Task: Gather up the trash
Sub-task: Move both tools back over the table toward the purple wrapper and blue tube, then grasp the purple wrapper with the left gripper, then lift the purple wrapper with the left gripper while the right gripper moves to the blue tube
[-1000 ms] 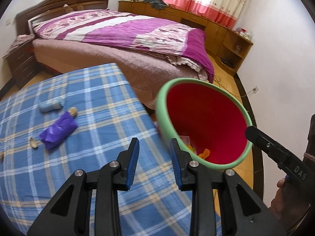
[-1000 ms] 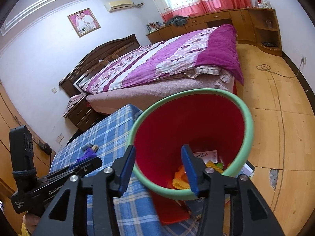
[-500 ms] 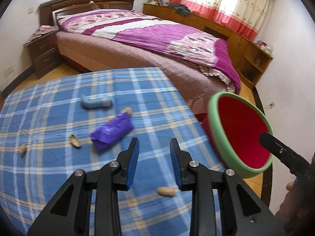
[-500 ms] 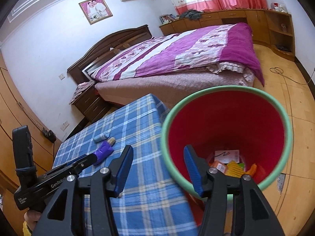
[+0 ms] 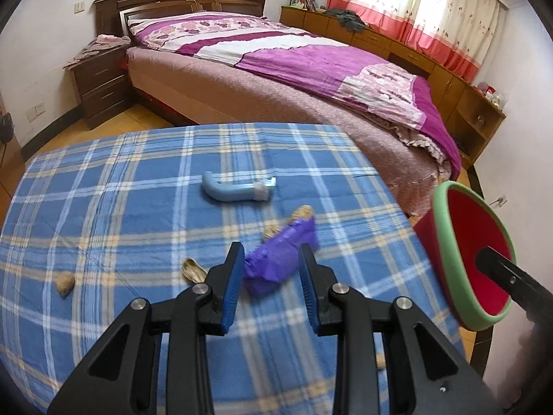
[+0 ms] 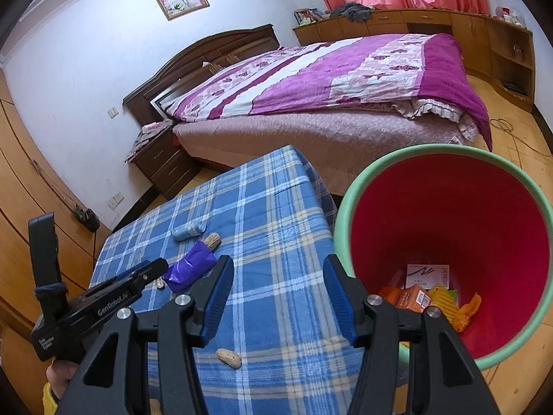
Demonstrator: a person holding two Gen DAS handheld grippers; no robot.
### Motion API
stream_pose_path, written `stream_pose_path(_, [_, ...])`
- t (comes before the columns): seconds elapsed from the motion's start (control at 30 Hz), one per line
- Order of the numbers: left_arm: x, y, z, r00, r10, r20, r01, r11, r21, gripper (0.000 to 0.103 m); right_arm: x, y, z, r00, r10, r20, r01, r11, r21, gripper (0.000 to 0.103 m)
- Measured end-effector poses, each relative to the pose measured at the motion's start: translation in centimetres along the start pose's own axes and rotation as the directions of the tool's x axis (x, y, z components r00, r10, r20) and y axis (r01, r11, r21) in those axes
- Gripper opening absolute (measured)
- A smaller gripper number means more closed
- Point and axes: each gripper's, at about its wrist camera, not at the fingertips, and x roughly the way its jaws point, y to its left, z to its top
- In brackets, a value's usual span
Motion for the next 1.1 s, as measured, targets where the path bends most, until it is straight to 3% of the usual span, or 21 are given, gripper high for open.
stream_pose_path(0.2, [2.4, 0.6, 0.5, 0.999, 0.005, -0.040, -0.003, 1.000, 0.031, 0.032, 1.1, 0.4, -0.1, 1.000, -0.004, -0.024, 0.004, 1.000, -0.009, 0.057])
stream_pose_path(0.4, [3.1, 0.3, -0.1, 0.997, -0.040, -0.065, 0.041, 0.999, 0.027, 0.032, 1.5, 0.4, 0.0, 0.999, -0.006, -0.033, 0.005, 1.000, -0.010, 0.057])
stream_pose_path(0.73, [3.1, -1.5, -1.2, 0.996, -0.055, -0.071, 0.062, 0.992, 0.107, 0.031, 1.6, 0.2, -0.2, 0.999, -0.005, -0.041, 0.005, 1.000, -0.005, 0.057])
stream_pose_path(0.87, [2.9, -2.0, -1.6, 0.996, -0.069, -0.064, 0.077, 0.989, 0.130, 0.020, 1.5, 0.3, -0.2, 0.999, -0.005, -0.040, 0.005, 1.000, -0.013, 0.057])
stream_pose_path(1.1, [1.3, -1.1, -2.0, 0.992, -0.112, -0.050, 0.116, 0.990, 0.086, 0.013, 0.6, 1.6, 0.0, 1.000, -0.001, -0.031, 0.000, 0.999, -0.043, 0.057])
